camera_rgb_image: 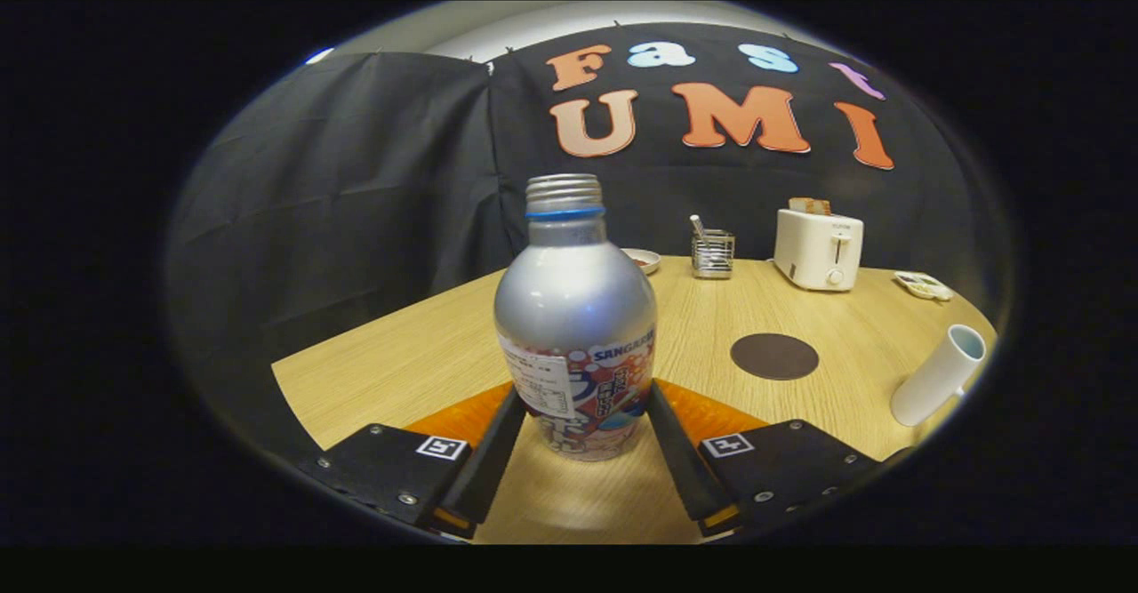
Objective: Take the bottle from table, then pour the juice into the cup, finally place the bottle on the coaster
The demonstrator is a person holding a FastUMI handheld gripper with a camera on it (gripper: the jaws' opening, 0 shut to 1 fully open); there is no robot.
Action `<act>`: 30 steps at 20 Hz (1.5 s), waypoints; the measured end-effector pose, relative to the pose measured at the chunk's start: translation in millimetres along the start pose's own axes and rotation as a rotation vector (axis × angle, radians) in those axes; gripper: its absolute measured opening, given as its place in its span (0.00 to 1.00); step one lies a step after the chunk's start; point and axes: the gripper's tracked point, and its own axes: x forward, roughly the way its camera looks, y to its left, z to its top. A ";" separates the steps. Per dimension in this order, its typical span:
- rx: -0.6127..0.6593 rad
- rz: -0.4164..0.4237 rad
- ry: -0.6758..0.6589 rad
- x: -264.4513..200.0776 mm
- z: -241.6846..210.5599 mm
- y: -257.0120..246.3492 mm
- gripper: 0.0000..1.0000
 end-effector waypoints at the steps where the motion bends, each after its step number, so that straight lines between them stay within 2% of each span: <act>1: -0.003 0.001 0.000 1.0 -1.5 0.0 0.80; 11: 0.089 -0.023 -0.038 -16.6 20.4 -20.8 0.77; 20: 0.298 -0.045 -0.102 -44.6 47.8 -70.2 0.77; 30: 0.552 -0.036 -0.124 -63.4 47.4 -119.8 0.75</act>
